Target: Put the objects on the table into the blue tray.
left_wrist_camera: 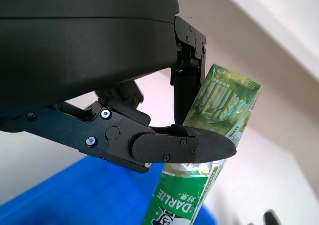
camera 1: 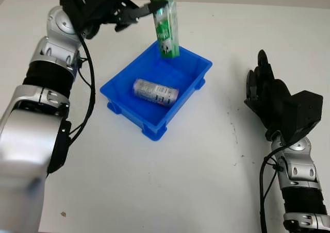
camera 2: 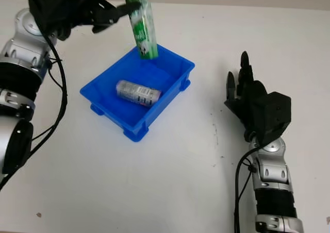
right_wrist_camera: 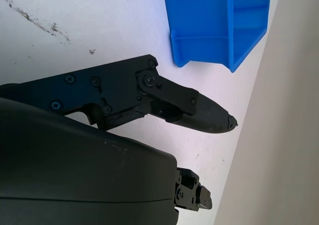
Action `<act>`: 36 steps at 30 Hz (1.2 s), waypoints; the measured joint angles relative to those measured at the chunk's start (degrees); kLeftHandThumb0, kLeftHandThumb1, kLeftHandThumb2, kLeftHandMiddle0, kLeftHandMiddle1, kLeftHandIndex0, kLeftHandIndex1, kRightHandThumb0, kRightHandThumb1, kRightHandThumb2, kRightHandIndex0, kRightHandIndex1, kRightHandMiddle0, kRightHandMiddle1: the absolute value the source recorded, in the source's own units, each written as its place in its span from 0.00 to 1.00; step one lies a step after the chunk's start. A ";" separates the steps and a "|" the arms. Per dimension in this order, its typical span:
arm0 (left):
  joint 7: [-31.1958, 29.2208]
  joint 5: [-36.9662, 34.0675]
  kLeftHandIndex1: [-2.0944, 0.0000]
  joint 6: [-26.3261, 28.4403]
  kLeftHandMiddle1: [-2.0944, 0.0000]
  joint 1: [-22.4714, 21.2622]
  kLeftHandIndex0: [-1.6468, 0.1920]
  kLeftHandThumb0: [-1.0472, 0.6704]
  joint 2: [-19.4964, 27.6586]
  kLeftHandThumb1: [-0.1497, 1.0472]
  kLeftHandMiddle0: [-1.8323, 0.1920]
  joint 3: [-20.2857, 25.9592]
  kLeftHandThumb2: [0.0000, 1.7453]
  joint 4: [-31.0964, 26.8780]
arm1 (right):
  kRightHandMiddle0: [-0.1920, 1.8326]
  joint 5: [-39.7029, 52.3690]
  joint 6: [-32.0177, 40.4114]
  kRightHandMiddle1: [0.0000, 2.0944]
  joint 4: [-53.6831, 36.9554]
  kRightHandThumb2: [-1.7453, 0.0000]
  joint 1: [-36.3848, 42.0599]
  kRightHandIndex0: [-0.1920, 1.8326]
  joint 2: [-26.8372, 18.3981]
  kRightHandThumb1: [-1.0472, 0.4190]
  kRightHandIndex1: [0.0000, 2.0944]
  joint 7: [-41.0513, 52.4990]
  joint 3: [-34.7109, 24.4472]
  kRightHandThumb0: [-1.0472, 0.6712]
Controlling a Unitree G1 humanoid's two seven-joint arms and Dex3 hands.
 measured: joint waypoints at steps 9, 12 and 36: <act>-3.62 6.98 0.92 -2.55 0.98 3.91 0.93 0.27 1.51 1.00 0.93 -4.83 0.22 -8.03 | 0.00 -0.40 0.46 0.00 -0.97 0.56 0.81 0.00 0.35 0.00 0.00 -1.02 0.10 0.28; -3.59 7.42 0.94 -2.31 0.98 4.42 0.93 0.24 1.71 1.00 0.95 -4.82 0.22 -9.14 | 0.00 -0.60 0.85 0.00 -1.58 0.56 1.07 0.00 0.45 0.00 0.00 -1.32 0.23 0.29; 12.64 -5.18 1.00 -6.46 1.00 10.57 1.00 0.18 3.25 1.00 1.00 9.72 0.38 3.84 | 0.00 -0.43 -0.12 0.00 -2.94 0.53 1.37 0.00 0.84 0.00 0.00 -0.01 1.08 0.24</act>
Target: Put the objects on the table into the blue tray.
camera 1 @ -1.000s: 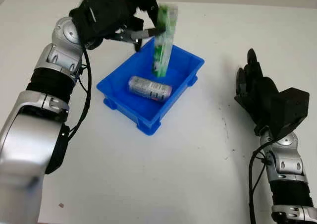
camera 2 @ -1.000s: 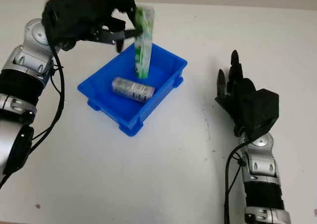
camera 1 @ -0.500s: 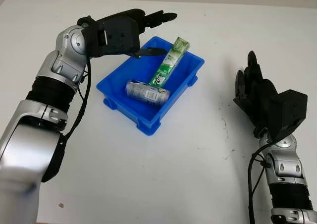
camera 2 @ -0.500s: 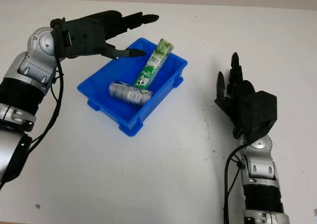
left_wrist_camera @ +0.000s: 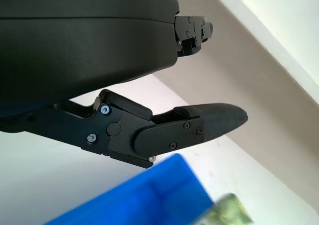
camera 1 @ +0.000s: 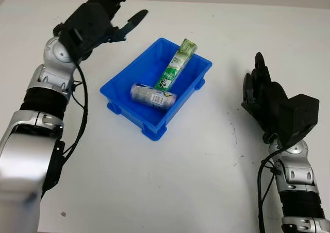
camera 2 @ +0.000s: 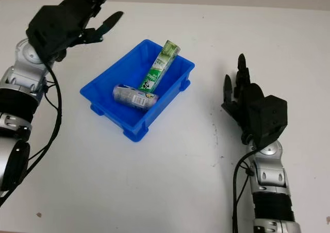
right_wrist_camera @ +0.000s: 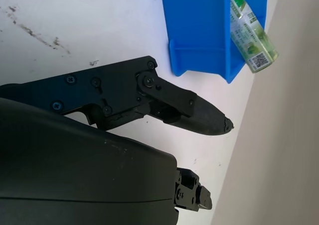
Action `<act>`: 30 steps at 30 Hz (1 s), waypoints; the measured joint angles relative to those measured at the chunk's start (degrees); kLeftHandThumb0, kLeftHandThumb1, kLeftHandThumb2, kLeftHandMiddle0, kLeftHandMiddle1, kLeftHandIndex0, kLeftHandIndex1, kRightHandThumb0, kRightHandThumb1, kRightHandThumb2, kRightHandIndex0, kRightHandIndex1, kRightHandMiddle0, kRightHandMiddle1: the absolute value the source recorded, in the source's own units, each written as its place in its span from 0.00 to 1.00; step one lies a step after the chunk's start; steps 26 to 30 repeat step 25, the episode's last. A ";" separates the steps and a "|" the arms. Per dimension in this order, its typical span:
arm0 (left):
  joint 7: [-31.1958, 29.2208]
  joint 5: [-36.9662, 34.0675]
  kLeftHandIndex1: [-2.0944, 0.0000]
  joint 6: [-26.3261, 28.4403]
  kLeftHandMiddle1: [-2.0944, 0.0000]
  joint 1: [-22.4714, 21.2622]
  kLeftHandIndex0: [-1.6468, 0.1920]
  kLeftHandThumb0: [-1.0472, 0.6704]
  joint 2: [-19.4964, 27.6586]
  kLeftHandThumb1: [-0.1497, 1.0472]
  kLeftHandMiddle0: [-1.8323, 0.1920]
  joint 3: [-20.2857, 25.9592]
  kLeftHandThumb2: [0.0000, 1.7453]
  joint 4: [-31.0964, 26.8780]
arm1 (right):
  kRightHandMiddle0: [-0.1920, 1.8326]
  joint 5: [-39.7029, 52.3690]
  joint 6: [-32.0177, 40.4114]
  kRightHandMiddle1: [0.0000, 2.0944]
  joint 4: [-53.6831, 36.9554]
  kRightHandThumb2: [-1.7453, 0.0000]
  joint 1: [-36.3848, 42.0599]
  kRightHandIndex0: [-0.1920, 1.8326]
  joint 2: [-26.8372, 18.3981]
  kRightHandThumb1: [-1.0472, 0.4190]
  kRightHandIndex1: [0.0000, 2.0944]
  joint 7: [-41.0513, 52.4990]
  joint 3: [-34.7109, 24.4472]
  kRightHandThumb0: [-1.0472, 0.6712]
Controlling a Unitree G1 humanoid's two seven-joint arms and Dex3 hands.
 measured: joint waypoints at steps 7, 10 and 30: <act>-2.41 -9.98 1.00 5.36 1.00 6.71 1.00 0.19 -0.05 1.00 1.00 7.91 0.39 -0.39 | 0.00 -0.58 -0.99 0.00 -1.56 0.52 -0.42 0.00 -0.01 0.00 0.00 0.09 0.22 0.18; -3.08 -12.07 1.00 5.37 1.00 10.82 1.00 0.19 -0.20 1.00 1.00 9.68 0.39 -0.77 | 0.00 -0.16 -0.93 0.00 -2.44 0.52 -1.38 0.00 -0.03 0.00 0.00 0.22 0.11 0.19; -4.19 -19.03 1.00 6.21 1.00 19.85 1.00 0.16 -3.74 1.00 1.00 15.07 0.37 -5.13 | 0.00 1.93 -0.12 0.00 -2.72 0.53 -2.50 0.00 -0.52 0.00 0.00 1.75 -0.87 0.18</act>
